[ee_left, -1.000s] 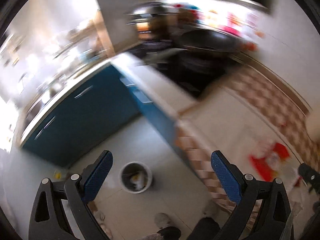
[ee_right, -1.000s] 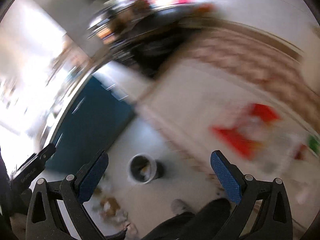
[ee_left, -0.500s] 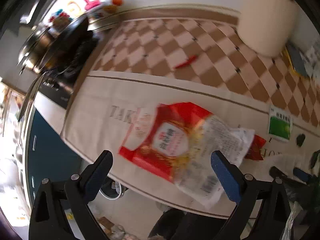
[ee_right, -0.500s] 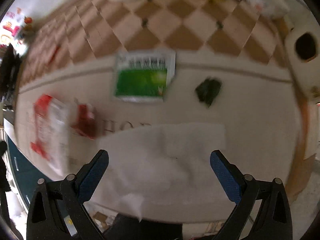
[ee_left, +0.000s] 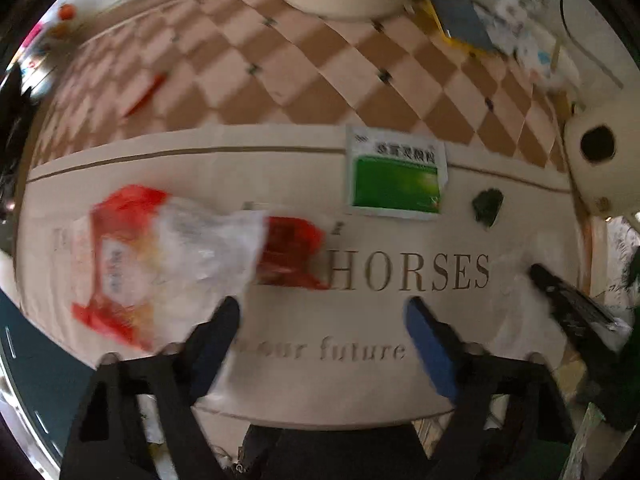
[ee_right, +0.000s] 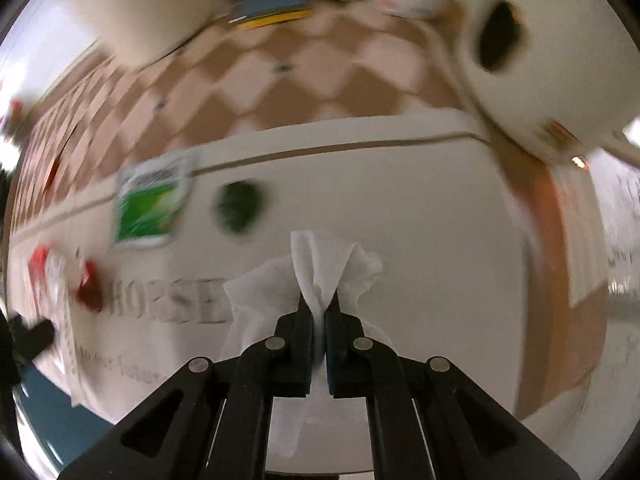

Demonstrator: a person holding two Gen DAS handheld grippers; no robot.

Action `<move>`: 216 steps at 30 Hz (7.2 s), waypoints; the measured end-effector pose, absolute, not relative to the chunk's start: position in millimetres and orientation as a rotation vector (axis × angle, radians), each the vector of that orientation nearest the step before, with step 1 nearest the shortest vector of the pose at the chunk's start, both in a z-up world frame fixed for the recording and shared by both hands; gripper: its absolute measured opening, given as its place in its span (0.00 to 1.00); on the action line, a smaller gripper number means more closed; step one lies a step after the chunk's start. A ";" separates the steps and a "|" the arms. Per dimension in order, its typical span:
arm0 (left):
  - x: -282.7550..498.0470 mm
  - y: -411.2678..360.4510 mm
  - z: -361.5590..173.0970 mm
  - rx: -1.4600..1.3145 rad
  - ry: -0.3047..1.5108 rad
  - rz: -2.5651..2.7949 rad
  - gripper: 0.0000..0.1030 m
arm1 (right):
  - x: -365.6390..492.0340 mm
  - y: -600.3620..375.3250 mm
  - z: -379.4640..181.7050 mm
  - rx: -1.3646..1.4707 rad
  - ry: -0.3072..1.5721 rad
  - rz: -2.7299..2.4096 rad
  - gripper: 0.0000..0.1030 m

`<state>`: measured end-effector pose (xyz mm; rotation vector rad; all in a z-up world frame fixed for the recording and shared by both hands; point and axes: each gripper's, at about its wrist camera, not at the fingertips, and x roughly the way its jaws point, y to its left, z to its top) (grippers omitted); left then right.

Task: Collect trash
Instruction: 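Grasp the white tissue with the right tool while the left tool grasps the red wrapper, then carry the tissue and red wrapper to the white bin and open both tools, then swing both tools back toward the counter, then grasp the dark green scrap with the right tool while the left tool grasps the red chili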

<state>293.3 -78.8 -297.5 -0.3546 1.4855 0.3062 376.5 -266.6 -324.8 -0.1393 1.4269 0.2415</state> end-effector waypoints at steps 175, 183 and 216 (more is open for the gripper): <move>-360.5 79.6 -163.3 -0.842 0.884 1.663 1.00 | -148.5 101.1 -191.5 -0.748 1.214 1.677 1.00; -162.9 118.9 -135.3 -0.632 0.936 1.396 1.00 | 21.2 65.1 -169.4 -0.471 1.235 1.410 1.00; 372.7 141.7 -323.9 -0.147 1.456 0.556 0.68 | 453.0 -206.9 -340.6 0.145 1.434 0.305 0.22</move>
